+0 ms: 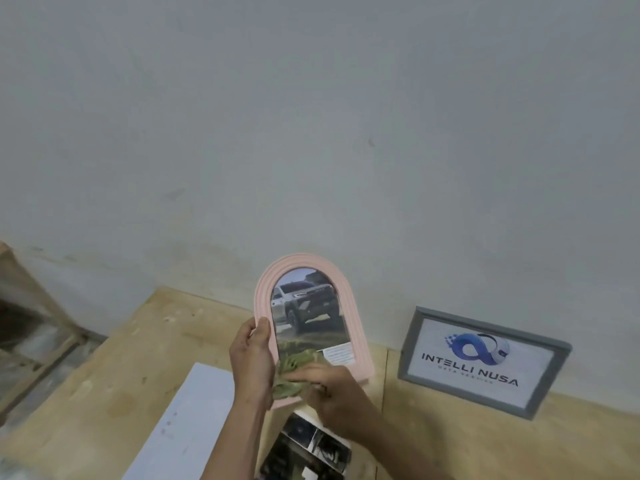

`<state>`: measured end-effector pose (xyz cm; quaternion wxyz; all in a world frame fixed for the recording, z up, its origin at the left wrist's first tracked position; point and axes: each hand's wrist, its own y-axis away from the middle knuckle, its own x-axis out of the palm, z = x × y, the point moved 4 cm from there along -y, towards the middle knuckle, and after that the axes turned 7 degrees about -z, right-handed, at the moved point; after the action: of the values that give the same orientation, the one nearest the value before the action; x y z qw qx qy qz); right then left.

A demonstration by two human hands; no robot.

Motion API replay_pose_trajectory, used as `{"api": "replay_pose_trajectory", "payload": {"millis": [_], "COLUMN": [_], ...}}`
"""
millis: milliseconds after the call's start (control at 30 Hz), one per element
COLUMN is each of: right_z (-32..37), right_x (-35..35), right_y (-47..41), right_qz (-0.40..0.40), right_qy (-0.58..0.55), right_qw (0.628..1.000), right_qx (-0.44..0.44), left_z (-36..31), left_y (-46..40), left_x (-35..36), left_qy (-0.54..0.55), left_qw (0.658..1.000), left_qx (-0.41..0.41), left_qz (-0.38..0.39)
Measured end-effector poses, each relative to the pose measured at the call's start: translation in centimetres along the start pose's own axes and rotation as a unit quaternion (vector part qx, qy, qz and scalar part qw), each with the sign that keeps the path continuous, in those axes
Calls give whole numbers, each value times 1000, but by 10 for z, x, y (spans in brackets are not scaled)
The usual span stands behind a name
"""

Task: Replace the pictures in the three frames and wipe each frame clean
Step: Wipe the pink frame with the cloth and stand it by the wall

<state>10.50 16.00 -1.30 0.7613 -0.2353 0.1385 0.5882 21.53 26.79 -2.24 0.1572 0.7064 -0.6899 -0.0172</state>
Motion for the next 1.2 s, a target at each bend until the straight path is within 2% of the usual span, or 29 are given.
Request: {"api": "replay_pose_trajectory", "payload": {"millis": [67, 100, 167, 200, 233, 267, 333, 400, 533, 667, 733, 867, 933, 1000, 1133, 1200], "right_z": [15, 23, 30, 27, 27, 30, 30, 28, 16, -3, -5, -19, -36, -62, -130, -169], "right_x": [6, 2, -21, -30, -33, -26, 14, 54, 108, 120, 105, 58, 34, 12, -9, -9], "right_y": [-22, -37, -82, -107, -131, -152, -173, -162, -116, -94, -91, -90, -91, -94, -103, -108], "right_qz": [39, 31, -113, -193, -233, -223, -141, -110, -31, 32, 7, -153, -204, -217, -184, -173], "right_qy": [-81, -114, -118, -85, -20, 76, 226, 213, 77, -9, -43, -129, -103, -54, 15, 135], "right_qw": [994, 989, 985, 977, 972, 971, 954, 958, 996, 989, 981, 948, 938, 939, 939, 946], "right_qx": [66, 84, 60, 28, -3, -45, -139, -155, -19, 147, 191, 248, 260, 262, 290, 240], "left_z": [0, -1, -8, -12, -15, -16, -21, -22, -19, 1, 10, 21, 26, 31, 51, 67], "left_y": [-13, -23, -44, -55, -62, -69, -85, -106, -133, -137, -135, -137, -139, -140, -144, -147], "left_x": [-7, -13, -23, -27, -30, -34, -40, -53, -74, -82, -82, -85, -85, -82, -75, -75], "left_qy": [-7, -17, -44, -55, -63, -72, -81, -62, -40, -87, -113, -135, -139, -139, -166, -175], "left_qw": [1000, 999, 998, 997, 994, 992, 991, 994, 996, 991, 985, 975, 975, 976, 975, 974], "left_qx": [-7, -7, -10, -13, -15, -16, -18, -28, -59, -77, -72, -97, -104, -105, -106, -114], "left_qz": [25, 31, 44, 61, 83, 101, 108, 84, 51, 73, 110, 147, 142, 128, 100, 91]}}
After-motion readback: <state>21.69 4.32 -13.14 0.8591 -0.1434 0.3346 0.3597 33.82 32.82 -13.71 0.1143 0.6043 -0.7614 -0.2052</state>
